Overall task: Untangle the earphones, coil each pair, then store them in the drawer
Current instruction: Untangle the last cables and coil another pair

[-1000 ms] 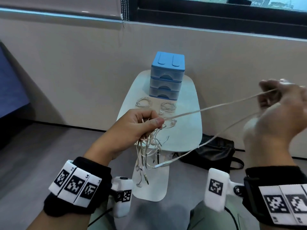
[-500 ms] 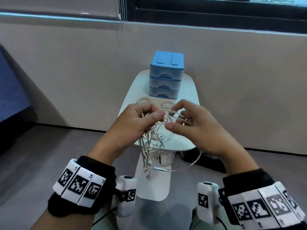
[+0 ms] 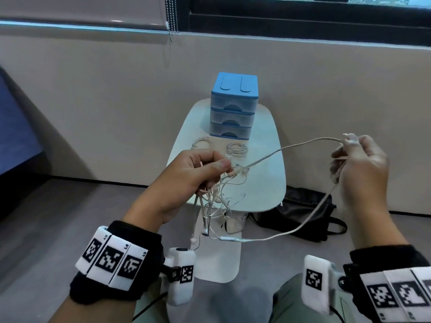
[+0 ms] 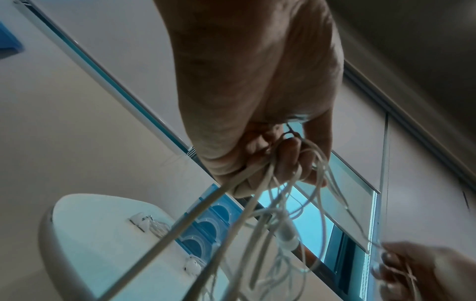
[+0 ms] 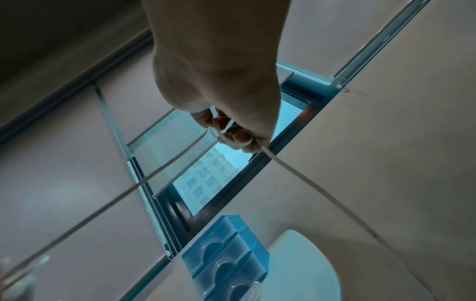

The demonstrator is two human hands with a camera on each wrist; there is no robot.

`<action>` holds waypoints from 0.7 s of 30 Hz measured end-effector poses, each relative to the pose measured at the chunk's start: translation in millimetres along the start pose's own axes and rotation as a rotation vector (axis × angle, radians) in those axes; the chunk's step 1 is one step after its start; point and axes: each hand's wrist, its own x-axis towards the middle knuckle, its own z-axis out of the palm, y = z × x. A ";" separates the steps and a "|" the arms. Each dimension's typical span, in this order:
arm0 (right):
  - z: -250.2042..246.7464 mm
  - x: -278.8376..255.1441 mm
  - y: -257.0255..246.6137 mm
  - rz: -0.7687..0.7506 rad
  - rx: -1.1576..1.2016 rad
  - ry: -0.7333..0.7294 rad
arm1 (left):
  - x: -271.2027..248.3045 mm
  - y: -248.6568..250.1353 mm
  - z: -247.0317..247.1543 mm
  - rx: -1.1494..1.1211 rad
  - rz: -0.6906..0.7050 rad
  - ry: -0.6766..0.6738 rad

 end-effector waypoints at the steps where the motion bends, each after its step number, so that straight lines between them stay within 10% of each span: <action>1: -4.5 0.7 5.2 0.020 -0.031 0.017 | 0.0 0.5 0.3 0.003 0.004 0.004; 9: -21.5 -6.7 48.9 0.152 -0.354 -0.014 | 1.4 16.3 -1.4 -0.174 0.024 0.165; 17: -11.7 -28.3 56.8 0.333 -0.920 -0.454 | 5.9 31.9 3.9 -0.291 0.061 0.191; 21: -4.6 -36.4 40.4 0.241 -0.803 -0.470 | 10.5 36.5 11.0 -0.289 0.087 0.174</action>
